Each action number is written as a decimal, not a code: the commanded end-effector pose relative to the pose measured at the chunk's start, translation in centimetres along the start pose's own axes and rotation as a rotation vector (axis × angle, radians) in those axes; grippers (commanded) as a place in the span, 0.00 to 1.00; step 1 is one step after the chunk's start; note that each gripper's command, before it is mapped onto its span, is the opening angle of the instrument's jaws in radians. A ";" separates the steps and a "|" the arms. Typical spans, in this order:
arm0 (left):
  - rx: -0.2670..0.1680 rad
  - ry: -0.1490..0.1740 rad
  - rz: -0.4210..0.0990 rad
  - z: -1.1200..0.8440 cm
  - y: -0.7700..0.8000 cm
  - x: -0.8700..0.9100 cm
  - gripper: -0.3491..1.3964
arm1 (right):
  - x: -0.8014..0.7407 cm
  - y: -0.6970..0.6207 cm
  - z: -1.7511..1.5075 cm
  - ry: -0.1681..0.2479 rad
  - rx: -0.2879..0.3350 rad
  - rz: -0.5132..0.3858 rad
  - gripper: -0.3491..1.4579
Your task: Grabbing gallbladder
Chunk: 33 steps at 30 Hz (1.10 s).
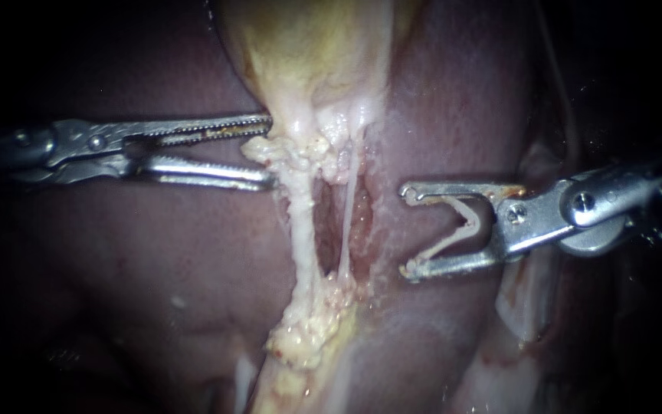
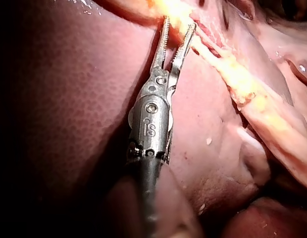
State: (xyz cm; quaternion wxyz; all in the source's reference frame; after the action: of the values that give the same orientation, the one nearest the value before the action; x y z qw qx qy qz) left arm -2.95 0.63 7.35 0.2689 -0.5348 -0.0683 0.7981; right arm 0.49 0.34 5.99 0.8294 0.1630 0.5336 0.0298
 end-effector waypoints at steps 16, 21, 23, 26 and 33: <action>-0.011 -0.103 -0.133 -0.23 0.09 0.13 0.00 | 0.00 0.00 0.00 0.000 -0.001 0.001 0.47; -0.032 -0.105 -0.148 -0.47 0.03 0.36 0.00 | 0.00 0.00 -0.01 0.000 -0.001 0.001 0.47; -0.040 -0.097 -0.157 -0.61 -0.05 0.49 0.00 | 0.00 0.00 -0.01 0.000 -0.001 0.001 0.47; -0.031 -0.075 -0.169 -0.82 -0.13 0.64 0.00 | 0.00 0.00 -0.01 0.000 0.000 0.001 0.47; -0.023 -0.058 -0.159 -0.98 -0.19 0.76 0.00 | 0.00 0.00 -0.01 0.000 0.000 0.001 0.47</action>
State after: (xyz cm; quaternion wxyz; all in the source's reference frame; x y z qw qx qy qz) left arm -2.21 1.00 6.40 0.3231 -0.5070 -0.1280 0.7888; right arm 0.49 0.34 5.99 0.8294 0.1629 0.5334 0.0302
